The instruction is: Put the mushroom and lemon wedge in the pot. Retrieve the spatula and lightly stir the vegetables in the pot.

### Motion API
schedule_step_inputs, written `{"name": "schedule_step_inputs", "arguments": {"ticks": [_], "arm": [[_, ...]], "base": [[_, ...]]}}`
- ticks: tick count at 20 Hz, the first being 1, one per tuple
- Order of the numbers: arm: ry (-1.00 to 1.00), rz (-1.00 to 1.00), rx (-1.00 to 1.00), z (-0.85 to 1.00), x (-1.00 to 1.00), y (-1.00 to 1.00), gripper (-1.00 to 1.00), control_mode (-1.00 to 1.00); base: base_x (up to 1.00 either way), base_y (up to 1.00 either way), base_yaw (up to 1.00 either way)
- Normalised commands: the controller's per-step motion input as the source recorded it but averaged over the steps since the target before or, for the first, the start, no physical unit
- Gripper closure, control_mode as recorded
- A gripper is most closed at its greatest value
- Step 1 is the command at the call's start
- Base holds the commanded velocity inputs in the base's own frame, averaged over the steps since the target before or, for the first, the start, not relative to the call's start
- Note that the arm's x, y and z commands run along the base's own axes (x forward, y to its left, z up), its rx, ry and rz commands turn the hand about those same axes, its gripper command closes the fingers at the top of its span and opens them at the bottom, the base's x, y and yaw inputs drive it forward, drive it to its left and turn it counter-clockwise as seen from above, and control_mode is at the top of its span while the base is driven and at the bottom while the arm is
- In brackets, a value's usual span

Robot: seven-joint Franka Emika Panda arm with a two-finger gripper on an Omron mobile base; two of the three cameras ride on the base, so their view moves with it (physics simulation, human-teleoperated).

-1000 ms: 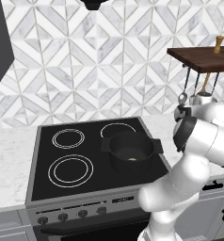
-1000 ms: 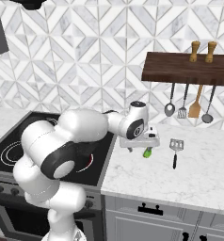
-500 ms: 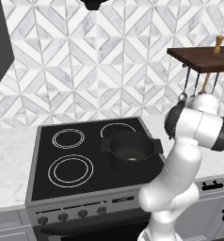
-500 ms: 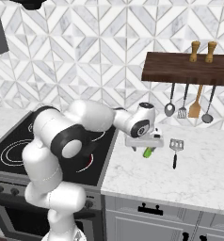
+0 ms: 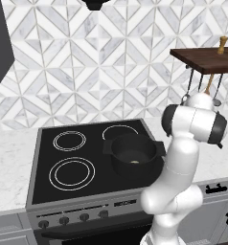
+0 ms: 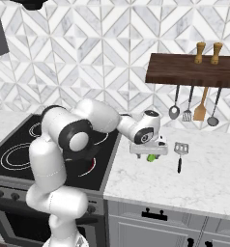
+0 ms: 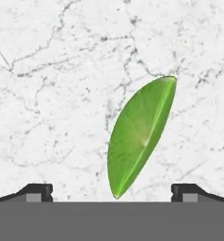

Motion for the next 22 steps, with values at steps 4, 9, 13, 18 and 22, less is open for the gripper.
{"name": "schedule_step_inputs", "arguments": {"ticks": [4, 9, 13, 18, 22], "arm": [[0.01, 0.00, 0.00, -0.25, 0.14, 0.00, -1.00, -1.00], [0.00, 0.00, 0.00, -0.12, 0.11, 0.00, -1.00, -1.00], [0.00, 0.00, 0.00, -0.09, 0.10, 0.00, -1.00, -1.00], [0.01, 0.00, 0.00, -0.12, 0.10, 0.00, -1.00, -1.00], [0.02, 0.00, 0.00, -0.12, 0.08, 0.00, -1.00, -1.00]], "base": [[0.00, 0.00, 0.00], [0.00, 0.00, 0.00], [0.00, 0.00, 0.00], [0.00, 0.00, 0.00], [0.00, 0.00, 0.00]]}}
